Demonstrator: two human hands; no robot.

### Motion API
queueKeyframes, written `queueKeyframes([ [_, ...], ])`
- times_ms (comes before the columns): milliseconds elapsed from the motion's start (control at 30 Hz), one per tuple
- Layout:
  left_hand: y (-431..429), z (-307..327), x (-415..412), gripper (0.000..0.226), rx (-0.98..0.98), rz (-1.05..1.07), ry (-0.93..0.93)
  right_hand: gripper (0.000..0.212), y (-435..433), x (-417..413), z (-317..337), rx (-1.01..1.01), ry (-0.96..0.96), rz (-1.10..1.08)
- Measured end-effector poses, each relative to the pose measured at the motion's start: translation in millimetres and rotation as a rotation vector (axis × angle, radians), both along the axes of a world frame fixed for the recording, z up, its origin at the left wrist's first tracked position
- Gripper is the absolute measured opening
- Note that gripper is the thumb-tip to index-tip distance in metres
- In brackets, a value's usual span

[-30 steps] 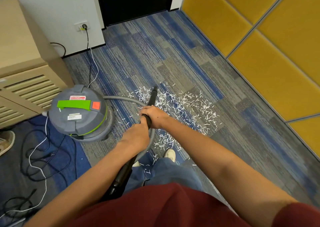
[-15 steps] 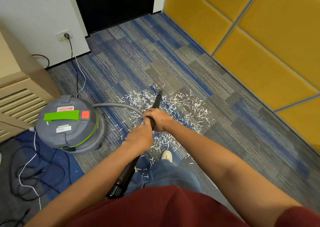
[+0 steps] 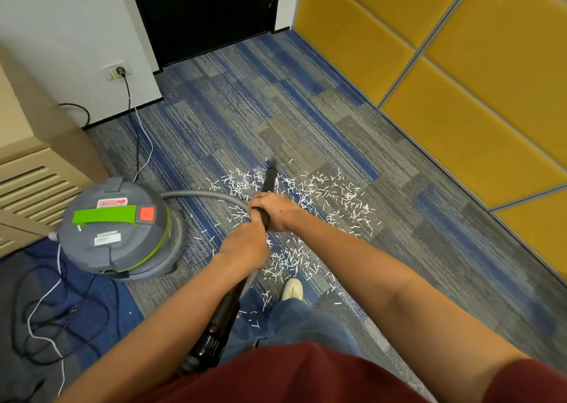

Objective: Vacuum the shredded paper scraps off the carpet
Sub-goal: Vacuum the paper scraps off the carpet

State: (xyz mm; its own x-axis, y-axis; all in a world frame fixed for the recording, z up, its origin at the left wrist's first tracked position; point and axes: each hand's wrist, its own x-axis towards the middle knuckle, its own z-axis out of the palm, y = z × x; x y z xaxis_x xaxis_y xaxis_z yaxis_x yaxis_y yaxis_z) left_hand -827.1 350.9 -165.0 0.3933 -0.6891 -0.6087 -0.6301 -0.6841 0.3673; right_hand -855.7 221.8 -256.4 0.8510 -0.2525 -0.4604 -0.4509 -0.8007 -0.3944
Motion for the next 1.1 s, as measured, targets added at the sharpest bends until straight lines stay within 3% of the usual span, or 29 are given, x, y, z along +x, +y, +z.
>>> queueKeyframes([
  [233,-6,-1,-4,0.064,0.043,0.011,0.007,0.025,-6,-3,0,-0.024,0.009,0.045],
  [567,-16,1,-8,0.051,0.004,-0.045,-0.010,0.027,-13,-15,3,-0.014,-0.044,-0.045],
  [967,-46,-13,-21,0.053,0.039,-0.079,-0.010,0.022,-35,-33,6,-0.032,0.022,-0.106],
  [1100,-49,-14,-23,0.053,0.031,-0.087,-0.014,0.029,-37,-36,7,-0.029,0.013,-0.121],
])
